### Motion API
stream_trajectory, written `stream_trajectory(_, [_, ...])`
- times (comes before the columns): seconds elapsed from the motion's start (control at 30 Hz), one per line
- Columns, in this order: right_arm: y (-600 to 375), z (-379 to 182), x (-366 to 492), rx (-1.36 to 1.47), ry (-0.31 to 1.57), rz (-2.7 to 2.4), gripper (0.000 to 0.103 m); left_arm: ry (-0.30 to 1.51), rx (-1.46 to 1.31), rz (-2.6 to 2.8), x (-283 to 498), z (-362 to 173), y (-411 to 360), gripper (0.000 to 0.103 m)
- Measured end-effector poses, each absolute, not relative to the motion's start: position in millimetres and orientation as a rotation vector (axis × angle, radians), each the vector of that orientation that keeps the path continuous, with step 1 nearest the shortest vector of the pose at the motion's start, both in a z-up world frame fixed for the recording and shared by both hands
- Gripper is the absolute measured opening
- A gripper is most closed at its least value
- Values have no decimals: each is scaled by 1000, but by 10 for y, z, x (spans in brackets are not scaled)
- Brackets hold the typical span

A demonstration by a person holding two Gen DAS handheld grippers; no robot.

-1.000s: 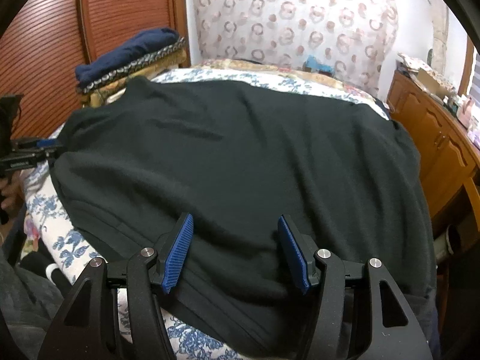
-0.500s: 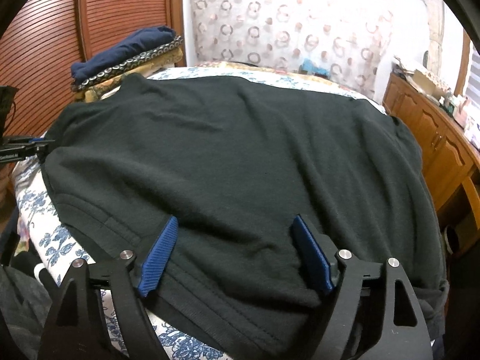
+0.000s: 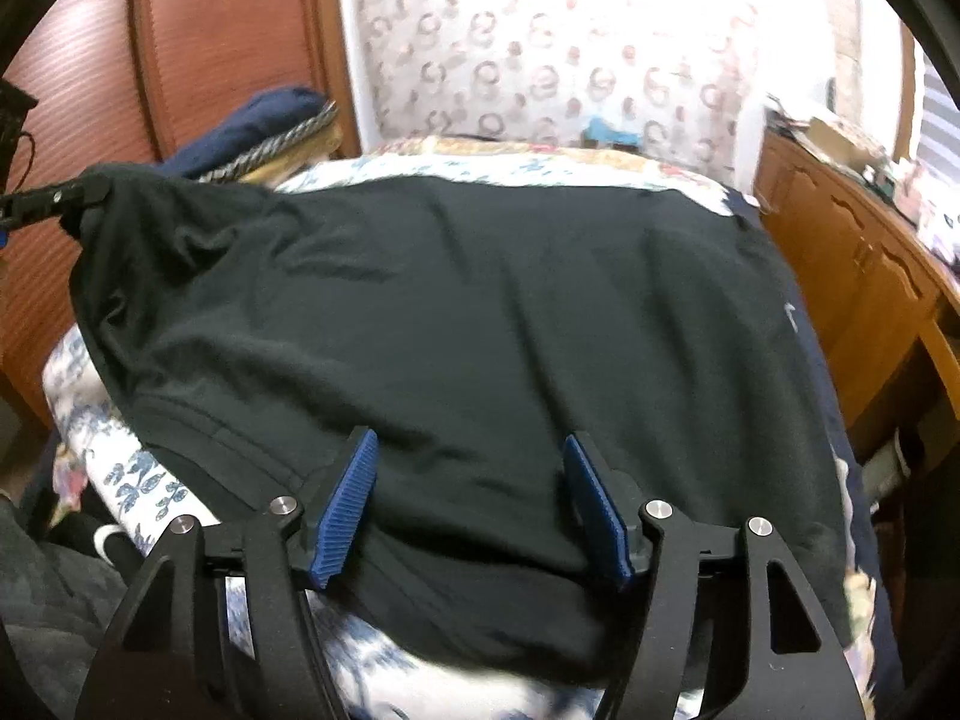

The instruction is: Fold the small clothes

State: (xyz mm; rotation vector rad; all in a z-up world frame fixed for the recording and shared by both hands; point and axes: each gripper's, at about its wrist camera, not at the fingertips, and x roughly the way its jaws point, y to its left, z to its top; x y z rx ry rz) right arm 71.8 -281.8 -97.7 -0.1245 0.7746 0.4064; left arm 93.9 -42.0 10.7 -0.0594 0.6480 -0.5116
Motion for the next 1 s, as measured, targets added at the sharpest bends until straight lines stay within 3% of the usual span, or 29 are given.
stream_trajectory(0.17, [-3172,-866,588,-87,744,377,55,636,2,-632,1262,357,-1076,4])
stream_trajectory(0.63, [-3889,-656,221,-31,685,261,50,651,192,-864,1465,668,-2896,6])
stream_trajectory(0.73, [-3990,-678,223,-28,690,238,50,688,214,-875,1505,551,-3007,10])
stream_trajectory(0.97, [-4081,-658,226,-19,689,215,50,696,197,-837,1488,501,-2703,43])
stream_trajectory(1.0, [-4082,-648,234,-19,687,214,50,700,192,-823,1499,470,-2619,43])
